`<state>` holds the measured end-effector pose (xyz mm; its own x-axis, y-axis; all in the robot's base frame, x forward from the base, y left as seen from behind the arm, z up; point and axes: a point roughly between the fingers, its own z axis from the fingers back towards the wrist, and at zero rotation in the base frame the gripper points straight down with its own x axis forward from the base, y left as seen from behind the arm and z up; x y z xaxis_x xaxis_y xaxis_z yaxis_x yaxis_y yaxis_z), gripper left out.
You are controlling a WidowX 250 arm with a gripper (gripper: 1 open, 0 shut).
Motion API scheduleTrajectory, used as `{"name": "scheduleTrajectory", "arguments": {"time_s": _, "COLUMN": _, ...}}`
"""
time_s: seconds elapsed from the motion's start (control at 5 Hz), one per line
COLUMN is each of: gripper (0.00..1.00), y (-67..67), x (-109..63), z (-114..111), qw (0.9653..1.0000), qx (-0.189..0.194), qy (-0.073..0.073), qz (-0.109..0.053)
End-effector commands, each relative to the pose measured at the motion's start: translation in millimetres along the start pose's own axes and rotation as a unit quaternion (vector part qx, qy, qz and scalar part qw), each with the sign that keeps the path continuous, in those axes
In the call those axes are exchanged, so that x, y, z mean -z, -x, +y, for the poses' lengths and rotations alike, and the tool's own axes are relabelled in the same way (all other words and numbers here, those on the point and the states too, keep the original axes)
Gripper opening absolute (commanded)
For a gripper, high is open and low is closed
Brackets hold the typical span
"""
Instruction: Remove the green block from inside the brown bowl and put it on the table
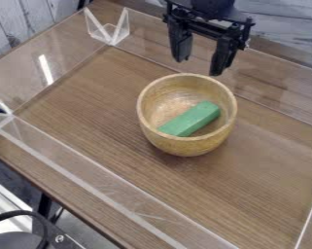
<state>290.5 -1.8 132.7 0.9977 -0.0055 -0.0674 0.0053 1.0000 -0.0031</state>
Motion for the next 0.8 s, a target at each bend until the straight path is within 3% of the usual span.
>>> {"name": "scheduleTrajectory", "arguments": {"time_s": 0.0, "gripper": 1.00, "y": 3.9, "x": 13.7, "z": 0.3, "qw": 0.9998, "qx": 0.003, "qy": -0.002, "qz": 0.017}}
{"name": "scheduleTrajectory", "arguments": {"time_s": 0.2, "gripper": 1.00, "y": 14.0, "x": 33.5, "z": 1.3, "qw": 0.9992, "qx": 0.011, "qy": -0.003, "qz": 0.040}}
{"name": "scheduleTrajectory", "arguments": {"time_s": 0.4, "gripper": 1.00, "y": 12.5, "x": 46.9, "z": 1.8, "qw": 0.9991, "qx": 0.019, "qy": 0.001, "qz": 0.037}}
{"name": "scheduleTrajectory", "arguments": {"time_s": 0.6, "gripper": 1.00, "y": 8.4, "x": 49.0, "z": 1.3, "qw": 0.9993, "qx": 0.032, "qy": 0.010, "qz": 0.015}}
